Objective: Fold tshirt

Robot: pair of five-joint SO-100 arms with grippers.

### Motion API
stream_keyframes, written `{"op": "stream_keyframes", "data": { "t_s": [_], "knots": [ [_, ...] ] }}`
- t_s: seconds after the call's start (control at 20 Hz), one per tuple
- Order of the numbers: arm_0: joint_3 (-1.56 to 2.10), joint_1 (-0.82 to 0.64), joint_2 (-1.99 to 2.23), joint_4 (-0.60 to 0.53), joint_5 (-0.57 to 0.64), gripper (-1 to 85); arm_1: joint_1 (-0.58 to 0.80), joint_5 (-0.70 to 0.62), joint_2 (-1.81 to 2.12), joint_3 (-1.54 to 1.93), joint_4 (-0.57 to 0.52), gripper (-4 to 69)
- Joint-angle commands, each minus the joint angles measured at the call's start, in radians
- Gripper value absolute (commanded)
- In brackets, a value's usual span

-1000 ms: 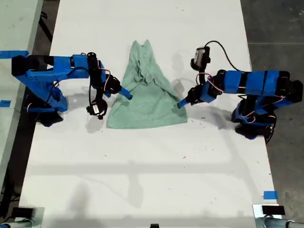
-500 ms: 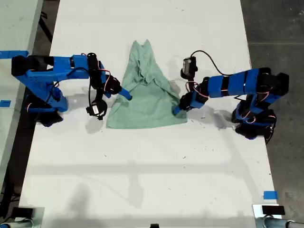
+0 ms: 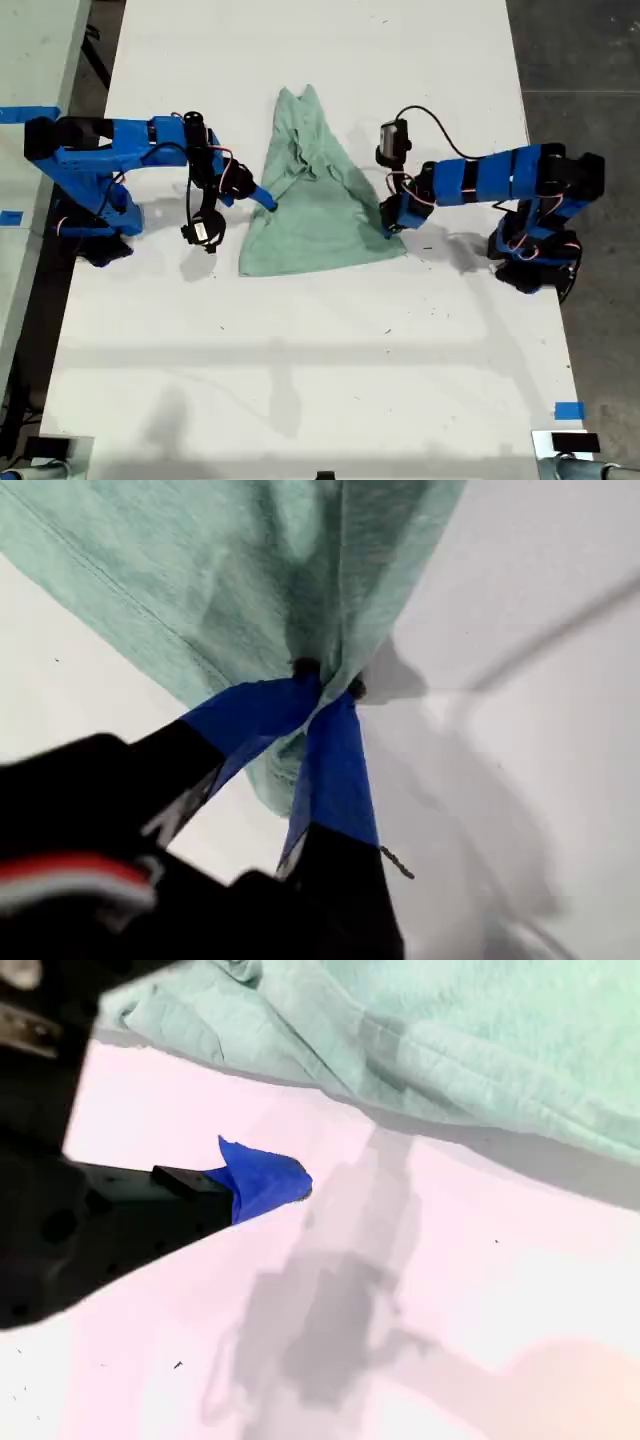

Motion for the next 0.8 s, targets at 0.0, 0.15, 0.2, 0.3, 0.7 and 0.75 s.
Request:
{"op": "stream_keyframes", "data": {
  "t_s": [0.0,0.15,0.2,0.3,0.7,0.75],
  "knots": [
    [-0.074,0.012,0.018,0.009,-0.009,33.3,-0.034,0.021,0.049,-0.129,0.109,-2.1],
    [-0.074,0.015,0.017,0.005,-0.009,33.2,-0.074,0.038,0.032,-0.319,0.198,-2.1],
    [-0.074,0.017,0.017,0.002,-0.009,33.2,-0.086,0.040,0.002,-0.394,0.216,-2.1],
    [-0.074,0.020,0.017,0.000,-0.009,33.0,-0.095,0.052,-0.091,-0.551,0.265,-2.1],
    [-0.074,0.023,0.012,-0.009,-0.015,32.9,-0.170,0.141,-0.687,-1.135,0.224,-2.1],
    [-0.075,0.023,0.012,-0.009,-0.015,32.9,-0.176,0.158,-0.730,-1.149,0.206,-2.2]
  ]
}}
